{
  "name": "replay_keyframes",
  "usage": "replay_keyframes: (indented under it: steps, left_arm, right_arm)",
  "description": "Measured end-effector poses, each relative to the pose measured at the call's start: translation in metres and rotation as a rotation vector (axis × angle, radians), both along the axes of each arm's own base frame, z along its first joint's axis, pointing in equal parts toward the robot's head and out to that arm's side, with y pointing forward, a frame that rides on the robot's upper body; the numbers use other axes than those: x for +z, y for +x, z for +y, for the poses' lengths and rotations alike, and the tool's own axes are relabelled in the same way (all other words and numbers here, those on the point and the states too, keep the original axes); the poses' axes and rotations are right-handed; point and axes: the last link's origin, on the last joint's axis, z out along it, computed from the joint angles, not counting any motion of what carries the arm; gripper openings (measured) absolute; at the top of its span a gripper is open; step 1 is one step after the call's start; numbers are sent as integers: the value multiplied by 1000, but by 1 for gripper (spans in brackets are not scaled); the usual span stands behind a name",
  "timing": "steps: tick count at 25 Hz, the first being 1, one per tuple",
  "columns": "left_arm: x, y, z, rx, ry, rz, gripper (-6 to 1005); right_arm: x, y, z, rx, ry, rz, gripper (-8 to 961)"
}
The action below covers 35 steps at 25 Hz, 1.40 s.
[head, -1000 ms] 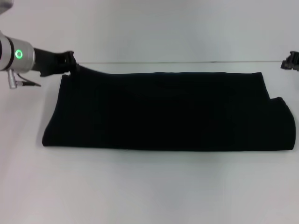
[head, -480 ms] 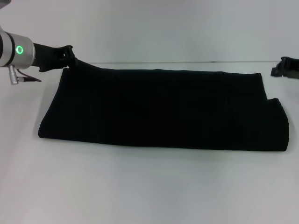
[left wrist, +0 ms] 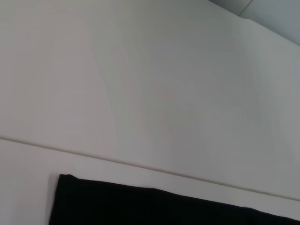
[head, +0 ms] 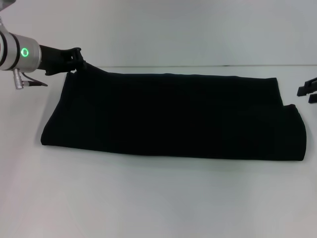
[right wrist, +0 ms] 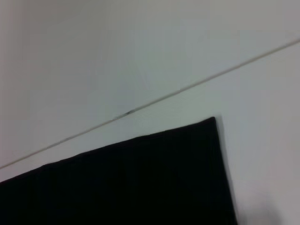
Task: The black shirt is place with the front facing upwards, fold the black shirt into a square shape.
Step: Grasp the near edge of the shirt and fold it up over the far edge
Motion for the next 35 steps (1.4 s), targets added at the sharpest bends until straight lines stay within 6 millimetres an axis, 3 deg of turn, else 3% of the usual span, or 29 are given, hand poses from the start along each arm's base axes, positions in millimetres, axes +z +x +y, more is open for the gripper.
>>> replay_keyframes:
  steps: [2, 7, 10, 20, 35]
  left_arm:
    - [-1, 0, 0, 0, -1, -2, 58]
    - [-5, 2, -1, -4, -7, -2, 60]
    - [-6, 2, -1, -5, -8, -1, 61]
    - [-7, 0, -2, -1, -8, -2, 65]
    - [-9, 3, 0, -6, 3, -1, 71]
  right_arm:
    - [-5, 3, -1, -12, -1, -12, 218]
    - [-23, 9, 3, -38, 21, -43, 477]
    - [-31, 9, 6, -40, 47, -53, 542]
    - [-48, 4, 9, -36, 57, -57, 496]
    - [-52, 8, 9, -41, 76, -78, 444]
